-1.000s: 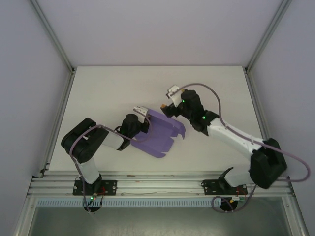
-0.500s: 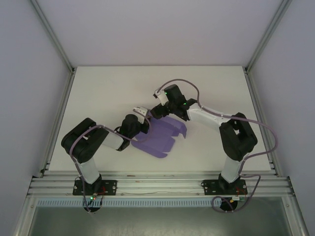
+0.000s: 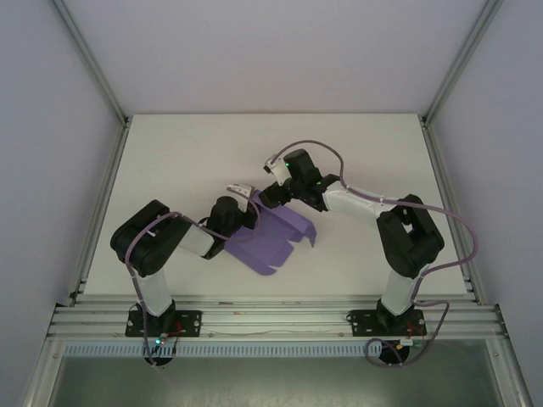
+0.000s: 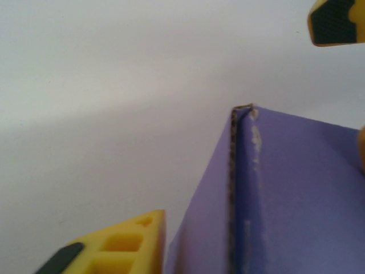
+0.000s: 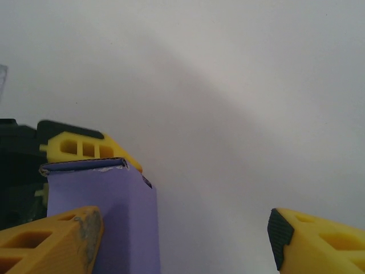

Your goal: Assemble paper box

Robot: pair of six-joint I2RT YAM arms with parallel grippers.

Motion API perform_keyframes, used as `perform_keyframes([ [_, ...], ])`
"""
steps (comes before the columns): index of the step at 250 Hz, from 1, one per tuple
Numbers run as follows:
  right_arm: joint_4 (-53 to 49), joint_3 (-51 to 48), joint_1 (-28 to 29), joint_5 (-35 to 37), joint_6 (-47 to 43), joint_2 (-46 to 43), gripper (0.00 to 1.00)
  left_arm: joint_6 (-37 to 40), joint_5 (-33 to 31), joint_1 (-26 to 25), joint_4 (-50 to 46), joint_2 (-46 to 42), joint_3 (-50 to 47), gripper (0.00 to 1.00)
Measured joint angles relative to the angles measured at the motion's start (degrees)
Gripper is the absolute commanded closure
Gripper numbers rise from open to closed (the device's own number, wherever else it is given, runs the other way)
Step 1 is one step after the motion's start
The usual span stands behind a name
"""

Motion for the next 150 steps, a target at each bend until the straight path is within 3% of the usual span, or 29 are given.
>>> perform_keyframes([
  [11,0.59,0.00,0.00,0.17,0.02,0.07,0.24,0.79,0.28,0.00,0.44,0.35,0.13,1.00],
  [78,2.10,-1.88,0.02,3.67,4.76,-1.62,0.16,-0.72,-4.61,-0.87,-1.92,-0.42,0.79,1.00],
  [123,-0.24,-7.85,0.26,13.03,12.02,-12.35,0.00,-6.12,-11.04,-0.07,-10.03,-8.87,-1.03,1.00],
  [150,-1.14,-11.54,0.07,18.49,14.93,-22.47,0.00,-9.55,-14.10,0.13,-14.95,-15.85,-1.25,1.00],
])
